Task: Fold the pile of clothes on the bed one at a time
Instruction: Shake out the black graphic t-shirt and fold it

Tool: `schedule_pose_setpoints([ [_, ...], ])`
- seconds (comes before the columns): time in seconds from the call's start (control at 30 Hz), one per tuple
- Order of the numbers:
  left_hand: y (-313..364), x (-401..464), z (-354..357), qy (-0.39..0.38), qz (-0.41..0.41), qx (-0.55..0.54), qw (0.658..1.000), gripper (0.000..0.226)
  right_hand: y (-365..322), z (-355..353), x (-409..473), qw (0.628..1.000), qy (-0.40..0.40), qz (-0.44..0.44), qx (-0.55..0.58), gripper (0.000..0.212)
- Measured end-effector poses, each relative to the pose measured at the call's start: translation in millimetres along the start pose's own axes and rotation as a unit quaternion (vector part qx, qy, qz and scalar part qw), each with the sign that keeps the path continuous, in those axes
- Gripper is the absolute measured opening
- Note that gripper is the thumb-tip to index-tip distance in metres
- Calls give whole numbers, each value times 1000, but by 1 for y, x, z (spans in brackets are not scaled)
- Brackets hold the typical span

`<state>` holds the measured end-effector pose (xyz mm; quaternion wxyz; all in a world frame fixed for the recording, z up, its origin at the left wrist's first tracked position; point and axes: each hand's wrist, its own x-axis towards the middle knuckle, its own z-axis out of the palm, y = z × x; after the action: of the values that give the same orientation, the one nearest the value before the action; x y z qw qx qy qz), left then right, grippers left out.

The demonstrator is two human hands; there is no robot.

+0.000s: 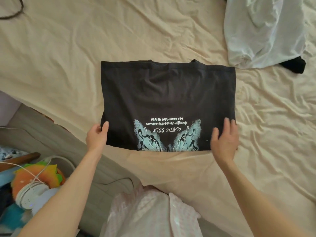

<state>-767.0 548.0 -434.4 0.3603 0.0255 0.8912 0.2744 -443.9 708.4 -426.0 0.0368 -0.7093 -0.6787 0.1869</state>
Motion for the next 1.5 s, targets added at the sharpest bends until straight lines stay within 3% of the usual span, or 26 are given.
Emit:
schedule_pose_setpoints([
  [0.13, 12, 27, 5, 26, 54, 45, 997, 24, -53, 37, -20, 977, -90, -182, -63, 49],
  [0.23, 4, 38, -2, 87, 93, 88, 988, 24, -65, 64, -15, 964, -177, -171, -103, 56],
  [0.3, -2, 41, -6, 78, 109, 91, 987, 26, -61, 74, -8, 953, -222, -154, -139, 60],
  [0.37, -6, 40, -8, 62, 75, 31, 995, 25, -61, 74, -7, 949, -231, -156, -146, 61],
  [0.5, -29, 20, -4, 16, -78, -95, 992, 35, -79, 62, -32, 959, -170, -210, -82, 62],
  [0.53, -36, 13, -1, -6, -126, -152, 980, 39, -84, 61, -43, 957, -160, -236, -57, 61],
  [0.6, -47, 0, 6, -65, -219, -304, 925, 43, -95, 66, -68, 943, -169, -284, -34, 58],
  [0.7, -57, -9, 14, -123, -291, -439, 841, 37, -101, 82, -92, 915, -254, -304, -81, 61],
  [0.8, -54, -11, 15, -113, -308, -490, 808, 28, -98, 94, -89, 894, -312, -300, -119, 61],
  [0.9, -35, -16, 13, -64, -314, -518, 793, 25, -109, 87, -75, 901, -366, -234, -14, 50],
  [0.97, -19, -27, 11, -22, -288, -548, 785, 22, -116, 71, -65, 892, -416, -148, 95, 44],
  [1.03, 1, -46, 11, 19, -239, -542, 805, 12, -115, 46, -54, 868, -443, -30, 224, 39],
  [1.13, 42, -86, 22, 110, -87, -428, 893, 5, -94, 4, -38, 753, -464, 171, 434, 26],
  [1.2, 76, -114, 41, 137, 63, -321, 935, 8, -70, -20, -22, 686, -436, 236, 533, 29],
  [1.3, 119, -150, 95, 67, 253, -187, 947, 12, -25, -53, 5, 663, -377, 245, 599, 36],
  [1.37, 133, -173, 136, -12, 326, -119, 938, 13, 7, -69, 24, 655, -342, 251, 625, 43],
  [1.5, 113, -203, 208, -178, 435, 61, 881, 27, 58, -76, 55, 669, -321, 270, 614, 55],
])
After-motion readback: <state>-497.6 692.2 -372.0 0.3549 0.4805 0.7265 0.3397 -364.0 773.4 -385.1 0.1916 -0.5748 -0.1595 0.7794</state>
